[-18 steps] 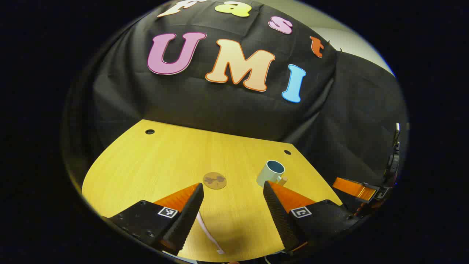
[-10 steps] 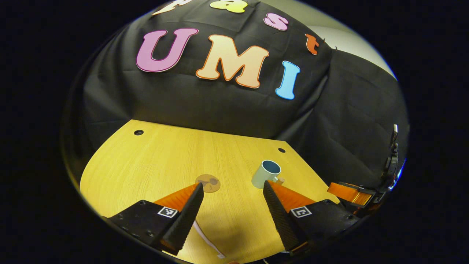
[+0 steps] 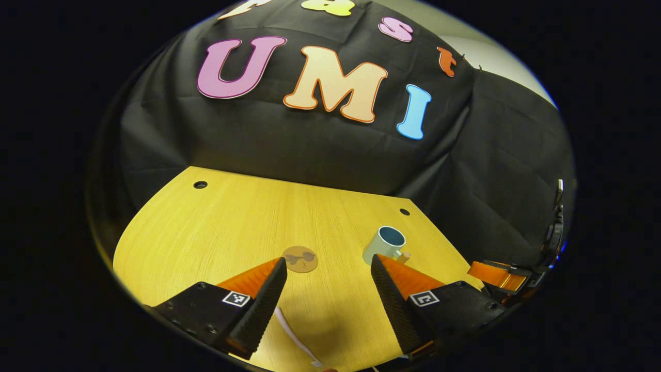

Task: Put the toothbrush and toothpaste on the desktop into the cup, then pick up the cup and place it on the coaster on the desktop.

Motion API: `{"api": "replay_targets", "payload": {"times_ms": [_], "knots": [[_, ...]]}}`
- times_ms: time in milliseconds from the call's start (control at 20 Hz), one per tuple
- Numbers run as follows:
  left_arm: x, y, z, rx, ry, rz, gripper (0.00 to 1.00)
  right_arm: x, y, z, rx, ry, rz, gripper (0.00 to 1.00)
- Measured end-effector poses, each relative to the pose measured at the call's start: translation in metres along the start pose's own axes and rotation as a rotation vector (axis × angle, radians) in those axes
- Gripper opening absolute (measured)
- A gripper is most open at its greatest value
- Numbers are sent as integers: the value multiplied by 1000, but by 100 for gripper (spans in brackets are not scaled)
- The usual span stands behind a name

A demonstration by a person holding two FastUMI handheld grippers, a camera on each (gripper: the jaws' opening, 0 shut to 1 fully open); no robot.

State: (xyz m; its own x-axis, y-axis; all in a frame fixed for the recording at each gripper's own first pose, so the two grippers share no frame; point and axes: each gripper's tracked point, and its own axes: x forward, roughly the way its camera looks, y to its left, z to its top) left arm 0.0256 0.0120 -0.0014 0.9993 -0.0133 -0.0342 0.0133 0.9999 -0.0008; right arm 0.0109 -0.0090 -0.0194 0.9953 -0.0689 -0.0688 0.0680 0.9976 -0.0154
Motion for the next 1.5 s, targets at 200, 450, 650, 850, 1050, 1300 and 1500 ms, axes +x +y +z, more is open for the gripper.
{"api": "replay_targets", "payload": {"times_ms": [200,450,650,850,1050,1300,1500], "knots": [[1,1,-7,2,16,3,95,-1,2,-7,6,12,2,98],[1,-2,-8,20,20,-2,95,-1,2,-12,11,24,1,98],[0,1,-13,34,27,7,95,3,4,-18,-8,49,7,98],[-10,15,-18,43,33,45,96,13,15,-34,-46,123,32,94],[-21,39,-28,25,46,104,95,31,26,-59,-146,236,53,98],[-37,81,-49,14,89,206,96,49,45,-98,-220,417,83,94],[-50,110,-55,-3,110,270,96,67,49,-123,-244,534,71,94]]}}
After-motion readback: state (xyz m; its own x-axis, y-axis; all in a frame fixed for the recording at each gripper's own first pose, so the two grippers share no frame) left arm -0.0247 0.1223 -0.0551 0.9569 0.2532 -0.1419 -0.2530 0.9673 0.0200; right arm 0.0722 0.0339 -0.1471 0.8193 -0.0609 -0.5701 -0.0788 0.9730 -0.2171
